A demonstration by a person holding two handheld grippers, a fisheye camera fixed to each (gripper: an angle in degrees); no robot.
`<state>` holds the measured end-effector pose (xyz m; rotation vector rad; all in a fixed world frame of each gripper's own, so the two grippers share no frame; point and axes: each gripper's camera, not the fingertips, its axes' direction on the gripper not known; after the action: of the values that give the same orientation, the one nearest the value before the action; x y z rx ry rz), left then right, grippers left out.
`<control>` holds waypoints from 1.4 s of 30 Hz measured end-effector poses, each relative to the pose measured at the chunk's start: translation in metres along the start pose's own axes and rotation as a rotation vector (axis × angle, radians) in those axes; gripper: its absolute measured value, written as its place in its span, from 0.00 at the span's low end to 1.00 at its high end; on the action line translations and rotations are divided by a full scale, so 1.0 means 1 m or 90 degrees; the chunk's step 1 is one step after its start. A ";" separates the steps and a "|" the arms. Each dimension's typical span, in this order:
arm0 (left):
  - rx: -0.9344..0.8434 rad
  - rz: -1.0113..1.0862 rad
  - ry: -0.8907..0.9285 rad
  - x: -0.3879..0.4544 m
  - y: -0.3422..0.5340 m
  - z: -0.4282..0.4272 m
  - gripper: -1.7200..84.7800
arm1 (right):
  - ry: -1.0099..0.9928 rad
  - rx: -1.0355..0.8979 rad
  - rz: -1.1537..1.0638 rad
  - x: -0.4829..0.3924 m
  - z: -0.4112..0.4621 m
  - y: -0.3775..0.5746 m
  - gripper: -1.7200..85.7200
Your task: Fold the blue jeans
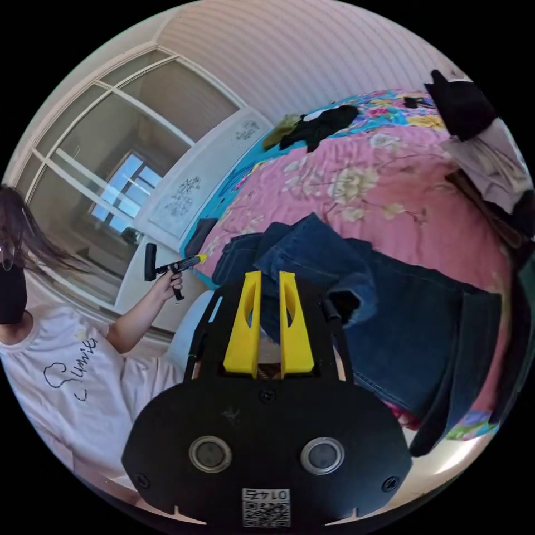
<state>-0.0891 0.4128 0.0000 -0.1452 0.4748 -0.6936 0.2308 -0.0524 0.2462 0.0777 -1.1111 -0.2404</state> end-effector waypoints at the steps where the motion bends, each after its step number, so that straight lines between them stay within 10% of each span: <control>1: 0.004 -0.026 -0.005 -0.016 -0.006 0.001 0.12 | -0.034 -0.043 -0.027 -0.015 0.030 -0.022 0.09; 13: -0.043 -0.054 0.070 -0.075 -0.016 0.031 0.07 | 0.137 -0.278 -0.408 -0.172 0.272 -0.217 0.16; 21: -0.032 0.098 0.132 -0.041 0.065 -0.061 0.07 | 0.077 -0.563 -0.415 -0.204 0.386 -0.244 0.10; 30: 0.046 0.210 0.134 -0.019 0.136 -0.121 0.06 | 0.095 -0.366 -0.466 -0.255 0.282 -0.254 0.03; 38: 0.402 0.356 0.385 0.030 0.077 -0.222 0.05 | 0.129 0.147 -0.356 -0.286 -0.010 -0.317 0.03; 42: 0.561 0.317 0.358 -0.015 0.061 -0.288 0.05 | 0.110 0.180 -0.481 -0.381 -0.043 -0.383 0.03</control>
<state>-0.1982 0.4770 -0.2658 0.9907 0.6655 -0.3883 0.0503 -0.3394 -0.1768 0.7637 -0.8961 -0.7336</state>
